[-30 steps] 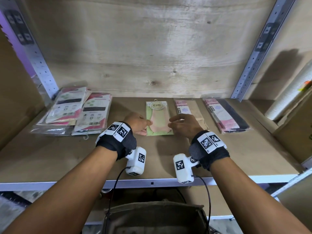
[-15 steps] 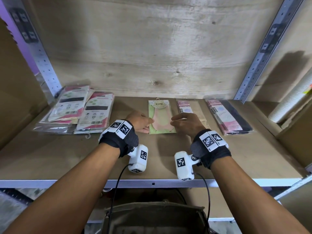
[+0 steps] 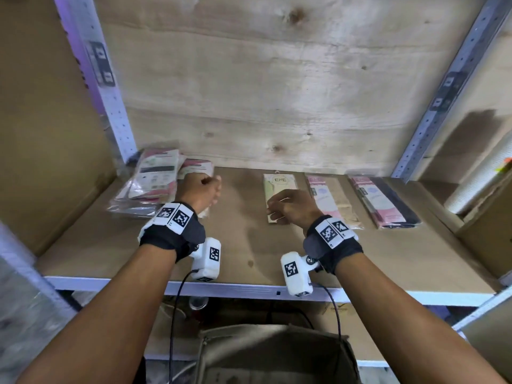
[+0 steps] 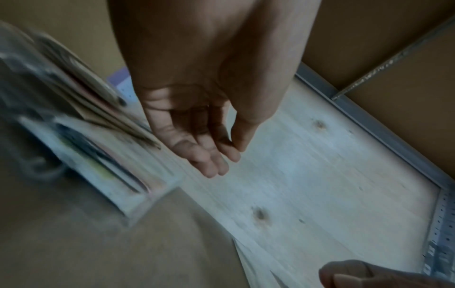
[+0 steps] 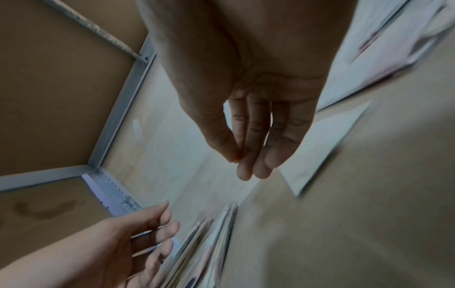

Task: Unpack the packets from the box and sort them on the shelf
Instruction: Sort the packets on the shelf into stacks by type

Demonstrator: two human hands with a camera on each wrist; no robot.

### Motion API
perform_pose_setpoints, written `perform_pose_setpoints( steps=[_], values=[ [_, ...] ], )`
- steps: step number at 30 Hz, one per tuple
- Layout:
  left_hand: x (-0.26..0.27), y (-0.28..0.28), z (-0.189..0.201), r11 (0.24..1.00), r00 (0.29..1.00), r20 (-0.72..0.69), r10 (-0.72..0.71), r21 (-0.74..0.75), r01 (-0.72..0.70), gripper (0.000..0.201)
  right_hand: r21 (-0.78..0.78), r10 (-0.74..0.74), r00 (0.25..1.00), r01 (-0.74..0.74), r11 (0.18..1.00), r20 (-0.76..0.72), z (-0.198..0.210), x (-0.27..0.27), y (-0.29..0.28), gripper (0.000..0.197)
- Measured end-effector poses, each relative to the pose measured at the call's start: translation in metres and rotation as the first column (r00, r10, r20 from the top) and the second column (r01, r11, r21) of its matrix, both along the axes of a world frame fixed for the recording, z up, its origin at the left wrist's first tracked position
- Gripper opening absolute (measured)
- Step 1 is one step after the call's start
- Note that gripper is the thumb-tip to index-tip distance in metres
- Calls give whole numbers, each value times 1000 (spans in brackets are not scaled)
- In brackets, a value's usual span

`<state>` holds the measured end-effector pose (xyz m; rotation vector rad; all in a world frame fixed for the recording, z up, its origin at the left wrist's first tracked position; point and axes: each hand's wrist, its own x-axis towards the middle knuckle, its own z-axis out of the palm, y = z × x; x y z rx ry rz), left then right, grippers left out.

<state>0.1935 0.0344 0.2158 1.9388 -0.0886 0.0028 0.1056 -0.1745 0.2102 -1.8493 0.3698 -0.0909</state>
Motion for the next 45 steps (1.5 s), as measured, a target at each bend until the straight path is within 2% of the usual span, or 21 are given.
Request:
perform_pose_setpoints(
  steps=[6, 10, 12, 14, 16, 18, 20, 23, 27, 30, 32, 34, 36, 38, 41, 43, 45],
  values=[
    [11, 58, 8, 994, 993, 37, 113, 0, -113, 32, -52, 103, 992, -107, 993, -75, 3, 55, 54, 10],
    [13, 82, 8, 985, 993, 52, 105, 133, -111, 40, -2, 99, 985, -101, 995, -141, 0, 94, 96, 19],
    [14, 89, 8, 981, 992, 73, 104, 158, -114, 37, -64, 105, 977, -118, 991, -186, -2, 113, 114, 34],
    [16, 95, 9, 973, 987, 102, 121, 185, -138, 35, -178, 87, 966, -133, 975, -243, -8, 128, 125, 66],
    [19, 100, 7, 961, 984, 112, 138, 224, -161, 35, -285, 71, 962, -148, 947, -264, -15, 135, 130, 80],
    [20, 100, 7, 955, 984, 110, 141, 245, -164, 36, -323, 64, 966, -146, 935, -251, -23, 139, 128, 76],
    [21, 102, 5, 950, 982, 116, 150, 259, -176, 36, -336, 77, 972, -150, 930, -222, -29, 138, 128, 64],
    [24, 99, 3, 976, 987, 86, 135, 159, -147, 37, -386, 111, 964, -200, 900, -241, -27, 132, 121, 61],
    [24, 84, 2, 993, 994, 69, 82, 77, -87, 34, -329, 138, 950, -229, 916, -279, -19, 112, 96, 37],
    [22, 68, 0, 997, 998, 2, 57, -57, -57, 27, -179, 159, 966, -197, 964, -203, -14, 86, 70, 24],
    [20, 56, -2, 998, 999, -32, 42, -55, -44, 23, -107, 164, 978, -179, 978, -132, -8, 65, 52, 15],
    [16, 42, -2, 997, 996, -86, -10, -80, 3, 21, -106, 160, 985, -166, 980, -70, 1, 43, 36, 16],
    [10, 25, -3, 983, 980, -178, -93, -175, 62, 28, -142, 136, 991, -134, 981, 1, 10, 24, 20, 20],
    [2, 9, -2, 938, 934, -283, -218, -327, 120, 43, -194, 131, 988, -113, 974, 80, 20, 8, 7, 22],
    [-8, -10, 5, 824, 867, -317, -385, -541, 168, 73, -301, 149, 967, -82, 950, 206, 30, -12, -5, 20],
    [-11, -18, 9, 751, 846, -324, -425, -647, 129, 89, -446, 192, 944, -55, 893, 269, 33, -23, -6, 13],
    [-11, -23, 11, 683, 833, -337, -438, -727, 66, 89, -591, 256, 924, -41, 806, 285, 31, -31, -5, 20]
  ],
)
